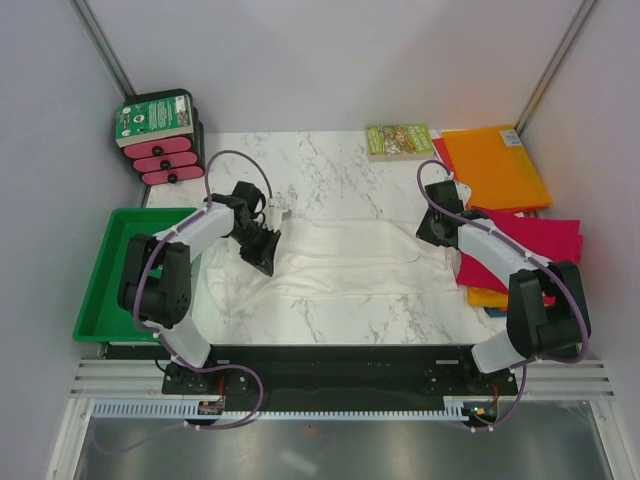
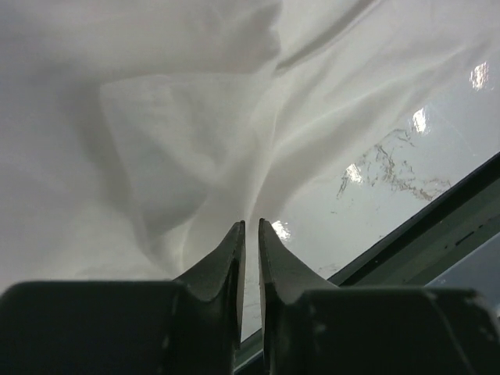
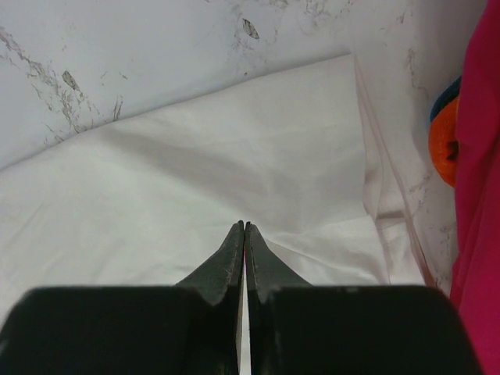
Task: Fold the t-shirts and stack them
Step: Fold the other side of the tshirt into a rectangle
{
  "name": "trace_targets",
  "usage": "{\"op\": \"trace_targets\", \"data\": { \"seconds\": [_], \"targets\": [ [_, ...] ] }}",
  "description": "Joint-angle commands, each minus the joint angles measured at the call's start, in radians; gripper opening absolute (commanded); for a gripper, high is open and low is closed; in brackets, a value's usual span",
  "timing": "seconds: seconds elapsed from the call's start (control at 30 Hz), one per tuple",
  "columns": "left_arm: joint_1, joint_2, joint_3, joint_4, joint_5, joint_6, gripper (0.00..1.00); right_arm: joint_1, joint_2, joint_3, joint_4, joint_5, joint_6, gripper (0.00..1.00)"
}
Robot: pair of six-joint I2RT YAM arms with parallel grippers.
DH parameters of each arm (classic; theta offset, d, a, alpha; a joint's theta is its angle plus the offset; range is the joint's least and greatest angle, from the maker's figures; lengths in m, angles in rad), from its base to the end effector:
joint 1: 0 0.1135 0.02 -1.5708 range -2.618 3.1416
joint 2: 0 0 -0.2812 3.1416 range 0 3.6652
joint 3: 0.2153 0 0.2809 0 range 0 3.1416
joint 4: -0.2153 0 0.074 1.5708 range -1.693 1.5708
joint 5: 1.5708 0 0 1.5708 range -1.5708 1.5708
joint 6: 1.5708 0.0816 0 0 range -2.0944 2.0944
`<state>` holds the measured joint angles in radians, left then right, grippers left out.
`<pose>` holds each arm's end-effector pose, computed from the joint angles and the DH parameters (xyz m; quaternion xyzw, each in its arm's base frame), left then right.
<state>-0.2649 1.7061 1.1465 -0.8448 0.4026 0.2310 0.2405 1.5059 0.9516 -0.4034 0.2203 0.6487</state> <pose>0.3266 -0.1217 0.1503 0.2557 0.9425 -0.2006 0.0780 0.3491 0.0673 0.1750 0.2246 0.9212 0.0344 0.3159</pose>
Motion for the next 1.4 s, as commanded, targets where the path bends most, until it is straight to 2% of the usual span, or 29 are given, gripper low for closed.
{"op": "trace_targets", "data": {
  "seconds": [0.0, 0.07, 0.2, 0.37, 0.53, 0.6, 0.63, 0.73, 0.87, 0.93, 1.03, 1.37],
  "targets": [
    [-0.025, -0.066, -0.051, 0.027, -0.011, 0.041, 0.17, 0.008, -0.024, -0.008, 0.028, 0.024, 0.014, 0.07],
    [-0.014, -0.132, -0.059, 0.116, -0.072, -0.016, 0.17, 0.014, -0.03, -0.013, 0.031, 0.028, 0.017, 0.07],
    [0.033, -0.151, 0.022, 0.147, -0.091, -0.076, 0.24, 0.019, -0.041, -0.022, 0.034, 0.028, 0.017, 0.07],
    [0.039, -0.041, 0.082, 0.138, -0.14, -0.101, 0.34, 0.025, -0.047, -0.036, 0.032, 0.034, 0.019, 0.08],
    [0.039, 0.052, 0.107, 0.119, -0.146, -0.096, 0.38, 0.025, -0.044, -0.039, 0.032, 0.039, 0.014, 0.08],
    [0.039, 0.079, 0.119, 0.116, -0.159, -0.09, 0.41, 0.026, -0.041, -0.037, 0.032, 0.039, 0.012, 0.08],
    [0.039, 0.087, 0.121, 0.116, -0.157, -0.087, 0.47, 0.025, -0.039, -0.037, 0.032, 0.042, 0.012, 0.08],
    [0.038, 0.105, 0.13, 0.113, -0.151, -0.075, 0.52, 0.025, -0.03, -0.031, 0.032, 0.039, 0.014, 0.08],
    [0.038, 0.107, 0.128, 0.107, -0.105, -0.059, 0.49, 0.026, -0.018, -0.027, 0.032, 0.039, 0.012, 0.08],
    [0.038, 0.11, 0.127, 0.098, -0.084, -0.052, 0.43, 0.029, -0.015, -0.024, 0.034, 0.037, 0.012, 0.08],
    [0.038, 0.106, 0.121, 0.085, -0.065, -0.044, 0.38, 0.029, -0.009, -0.022, 0.034, 0.037, 0.014, 0.08],
    [0.036, 0.067, 0.07, 0.062, -0.015, -0.022, 0.43, 0.043, 0.001, -0.025, 0.041, 0.031, 0.026, 0.08]
  ]
}}
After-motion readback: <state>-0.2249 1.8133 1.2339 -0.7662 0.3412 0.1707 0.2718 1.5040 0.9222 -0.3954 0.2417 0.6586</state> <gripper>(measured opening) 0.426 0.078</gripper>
